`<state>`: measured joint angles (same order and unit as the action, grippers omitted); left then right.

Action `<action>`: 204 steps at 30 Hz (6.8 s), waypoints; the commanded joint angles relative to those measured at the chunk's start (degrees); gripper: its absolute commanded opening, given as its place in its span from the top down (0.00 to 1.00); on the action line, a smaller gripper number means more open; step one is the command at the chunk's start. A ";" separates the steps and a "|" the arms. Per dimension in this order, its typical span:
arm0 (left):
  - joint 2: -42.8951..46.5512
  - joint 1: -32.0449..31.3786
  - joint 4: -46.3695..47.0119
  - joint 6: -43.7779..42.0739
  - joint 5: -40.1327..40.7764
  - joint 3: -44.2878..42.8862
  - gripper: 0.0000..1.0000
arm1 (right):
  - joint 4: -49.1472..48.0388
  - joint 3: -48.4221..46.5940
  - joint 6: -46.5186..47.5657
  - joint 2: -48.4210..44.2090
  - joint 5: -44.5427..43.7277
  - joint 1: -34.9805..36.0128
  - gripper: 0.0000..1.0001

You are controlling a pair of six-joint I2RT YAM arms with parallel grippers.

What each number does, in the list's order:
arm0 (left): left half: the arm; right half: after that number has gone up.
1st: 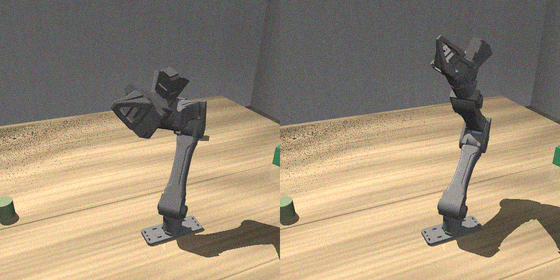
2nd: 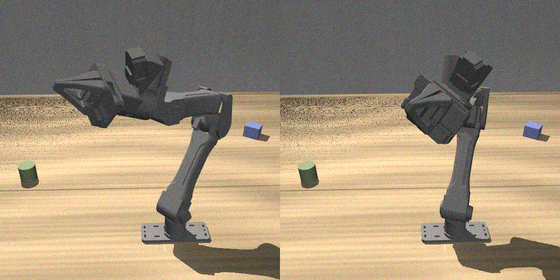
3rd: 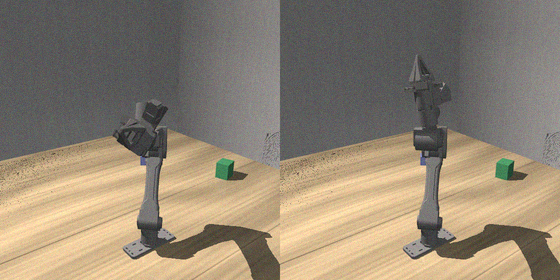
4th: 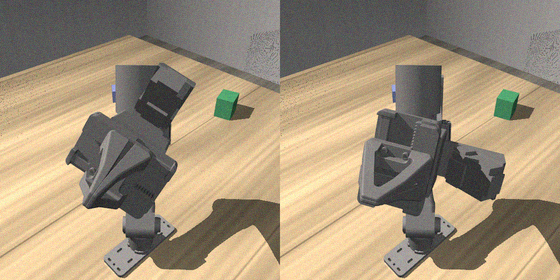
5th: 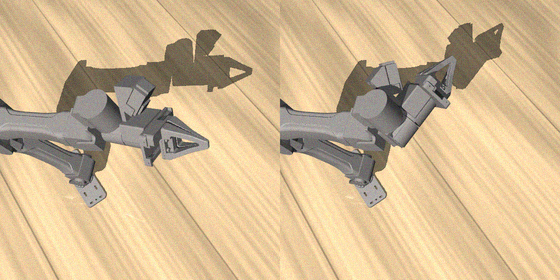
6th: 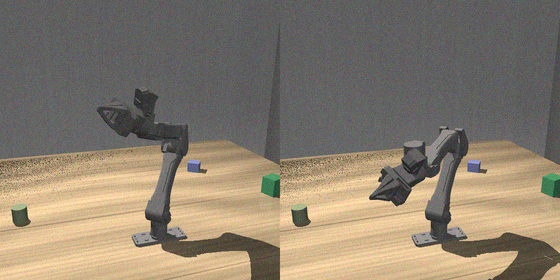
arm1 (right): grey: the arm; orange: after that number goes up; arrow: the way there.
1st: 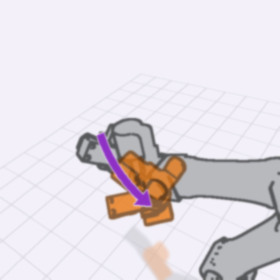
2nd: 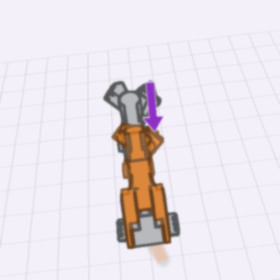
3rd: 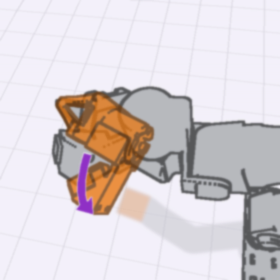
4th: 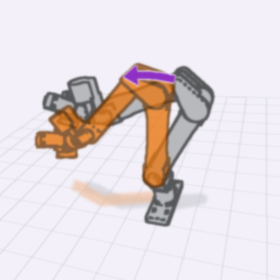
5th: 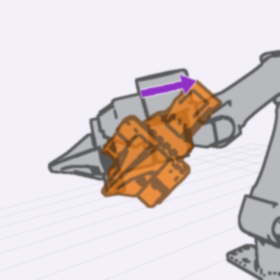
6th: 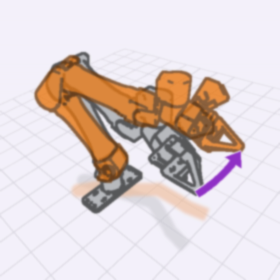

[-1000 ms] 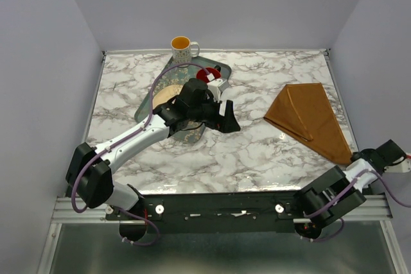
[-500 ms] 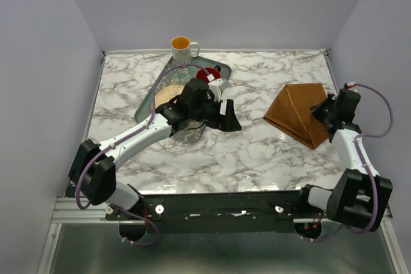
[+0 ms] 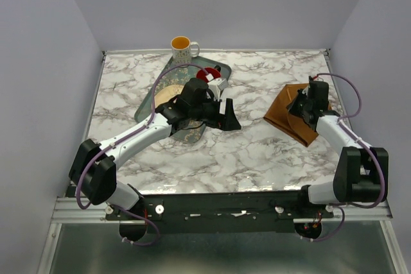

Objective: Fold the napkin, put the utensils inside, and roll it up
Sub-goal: Fold the napkin

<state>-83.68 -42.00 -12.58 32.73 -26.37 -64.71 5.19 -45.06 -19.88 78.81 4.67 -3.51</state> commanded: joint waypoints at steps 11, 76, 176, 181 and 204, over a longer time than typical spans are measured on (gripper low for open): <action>-1.66 0.60 -0.34 -0.12 0.18 -1.47 0.07 | -2.03 -8.46 2.91 7.23 -2.91 6.58 0.98; -23.98 0.96 6.69 6.11 -1.49 -17.03 0.10 | 18.45 -15.07 -3.03 5.83 -9.94 0.01 0.38; -41.82 1.13 -3.24 0.14 4.57 -32.58 0.25 | 25.13 -5.56 5.46 2.57 -3.70 13.52 0.43; -43.32 1.13 -4.38 0.14 4.84 -34.69 0.30 | 25.83 -6.97 6.52 5.13 -8.09 18.36 0.53; -45.96 1.04 -4.82 1.81 2.47 -37.95 0.58 | 27.06 -7.06 7.75 5.75 -12.93 22.23 0.55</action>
<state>-129.23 -40.97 -16.64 34.30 -22.61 -100.75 31.18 -51.13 -11.88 86.02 -6.55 18.33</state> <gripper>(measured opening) 0.453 0.441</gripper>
